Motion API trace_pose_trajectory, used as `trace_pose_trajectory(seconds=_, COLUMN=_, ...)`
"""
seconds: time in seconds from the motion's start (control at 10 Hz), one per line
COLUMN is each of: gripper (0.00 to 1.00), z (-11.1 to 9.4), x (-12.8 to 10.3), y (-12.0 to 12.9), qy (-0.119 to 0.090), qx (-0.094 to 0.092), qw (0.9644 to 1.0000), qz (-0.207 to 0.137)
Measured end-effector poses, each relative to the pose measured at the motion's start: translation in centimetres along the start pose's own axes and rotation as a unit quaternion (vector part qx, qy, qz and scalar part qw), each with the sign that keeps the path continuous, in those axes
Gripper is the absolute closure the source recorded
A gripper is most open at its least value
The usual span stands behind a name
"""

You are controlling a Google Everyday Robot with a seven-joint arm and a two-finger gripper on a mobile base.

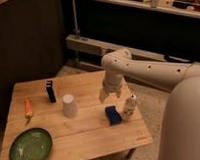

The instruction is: Place the white sponge in the ceramic bowl

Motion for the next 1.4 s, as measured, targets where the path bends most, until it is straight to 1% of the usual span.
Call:
trace_pose_trajectory(seconds=0.1, gripper=0.35, z=0.4, x=1.0, y=-0.3, qy=-0.002, qx=0.002, qw=1.0, qz=0.009)
trace_pose_trajectory(seconds=0.2, gripper=0.35, z=1.0, x=1.5, y=-1.3, qy=-0.013, qx=-0.013, qw=0.9996, qz=0.02)
trace_pose_trajectory(seconds=0.3, gripper=0.35, z=1.7, x=1.4, y=-1.9, qy=-0.021, qx=-0.033, qw=0.9989, qz=0.025)
trace_pose_trajectory(seconds=0.4, gripper=0.35, z=2.7, x=1.0, y=-2.1, qy=-0.026, qx=-0.052, qw=0.998, qz=0.026)
trace_pose_trajectory(seconds=0.5, gripper=0.35, z=3.6, x=0.6, y=-2.0, qy=-0.028, qx=-0.063, qw=0.9973, qz=0.023)
trace_pose_trajectory(seconds=0.6, gripper=0.35, z=4.1, x=0.2, y=-1.9, qy=-0.029, qx=-0.065, qw=0.9973, qz=0.018)
trace_pose_trajectory(seconds=0.8, gripper=0.35, z=5.7, x=-0.6, y=-1.5, qy=-0.026, qx=-0.055, qw=0.9982, qz=0.004)
trace_pose_trajectory(seconds=0.9, gripper=0.35, z=6.9, x=-0.9, y=-1.2, qy=-0.019, qx=-0.042, qw=0.9989, qz=-0.002)
trace_pose_trajectory(seconds=1.0, gripper=0.35, z=7.3, x=-1.0, y=-1.0, qy=-0.016, qx=-0.038, qw=0.9991, qz=-0.003)
trace_pose_trajectory(seconds=1.2, gripper=0.35, z=8.9, x=-0.6, y=-1.6, qy=-0.005, qx=-0.024, qw=0.9997, qz=0.003)
trace_pose_trajectory(seconds=1.3, gripper=0.35, z=9.4, x=-0.5, y=-1.7, qy=-0.003, qx=-0.019, qw=0.9998, qz=0.003)
trace_pose_trajectory(seconds=1.4, gripper=0.35, z=9.9, x=-0.5, y=-1.6, qy=-0.001, qx=-0.016, qw=0.9999, qz=0.003)
